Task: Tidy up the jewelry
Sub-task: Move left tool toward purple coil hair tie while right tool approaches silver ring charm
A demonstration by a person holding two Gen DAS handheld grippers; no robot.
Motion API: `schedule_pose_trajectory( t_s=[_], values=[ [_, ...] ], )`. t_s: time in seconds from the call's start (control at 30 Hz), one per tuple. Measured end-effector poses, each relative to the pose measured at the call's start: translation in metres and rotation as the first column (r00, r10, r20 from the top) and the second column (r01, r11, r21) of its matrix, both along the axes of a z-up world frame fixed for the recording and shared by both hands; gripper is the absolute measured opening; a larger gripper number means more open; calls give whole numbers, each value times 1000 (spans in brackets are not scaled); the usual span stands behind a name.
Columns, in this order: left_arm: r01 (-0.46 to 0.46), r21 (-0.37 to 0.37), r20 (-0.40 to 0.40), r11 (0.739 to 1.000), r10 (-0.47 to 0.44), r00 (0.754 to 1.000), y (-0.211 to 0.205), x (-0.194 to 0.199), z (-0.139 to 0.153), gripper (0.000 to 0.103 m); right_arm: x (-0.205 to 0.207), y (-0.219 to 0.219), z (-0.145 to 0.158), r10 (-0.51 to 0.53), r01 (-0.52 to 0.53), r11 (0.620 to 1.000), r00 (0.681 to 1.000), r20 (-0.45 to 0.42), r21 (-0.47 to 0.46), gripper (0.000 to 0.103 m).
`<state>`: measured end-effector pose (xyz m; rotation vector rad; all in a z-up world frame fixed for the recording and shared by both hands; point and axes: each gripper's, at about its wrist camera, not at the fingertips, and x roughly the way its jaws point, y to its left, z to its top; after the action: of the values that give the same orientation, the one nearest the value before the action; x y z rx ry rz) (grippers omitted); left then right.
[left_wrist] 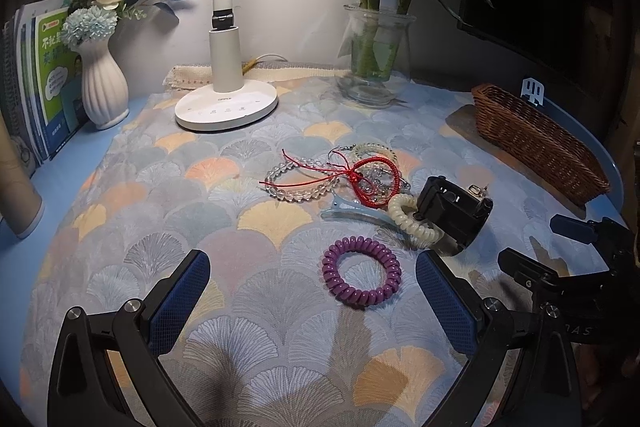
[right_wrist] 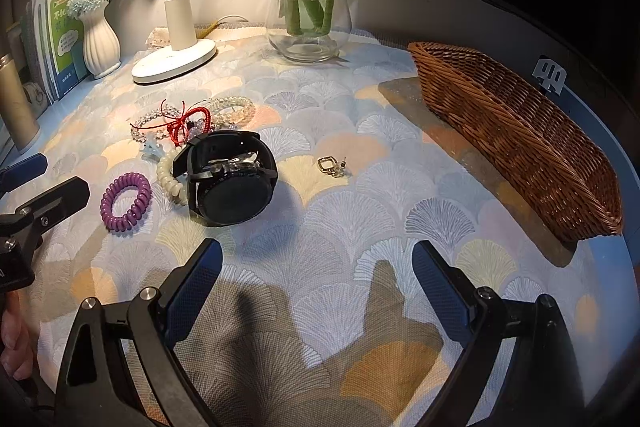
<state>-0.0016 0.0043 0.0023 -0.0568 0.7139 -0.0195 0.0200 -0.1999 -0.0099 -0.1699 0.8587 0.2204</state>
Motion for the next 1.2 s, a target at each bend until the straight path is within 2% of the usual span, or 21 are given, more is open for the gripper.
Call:
schedule_pose_trajectory(
  t_s=[0.53,0.67,0.73,0.9,1.03,1.2],
  values=[
    [-21,-17,-12,1000,20,1000,3,2,-2,102,1,-2,-1,-10,10,1000,1000,-13,7,97],
    [-16,-41,-20,999,16,1000,6,2,-3,102,2,-2,-1,-11,12,1000,1000,-13,9,97],
    [-12,-27,-18,1000,12,1000,4,2,-3,102,1,-3,-1,-11,11,1000,1000,-9,12,97],
    [50,-35,-47,998,-52,998,-2,4,-2,102,0,-3,2,18,-18,1000,1000,-11,18,97],
    [117,-25,-70,993,-119,990,-11,6,0,99,4,-7,8,64,-63,998,997,-42,17,91],
    [208,-38,-108,977,-211,971,-24,11,2,95,16,-32,24,93,-84,989,993,-77,119,88]
  ],
)
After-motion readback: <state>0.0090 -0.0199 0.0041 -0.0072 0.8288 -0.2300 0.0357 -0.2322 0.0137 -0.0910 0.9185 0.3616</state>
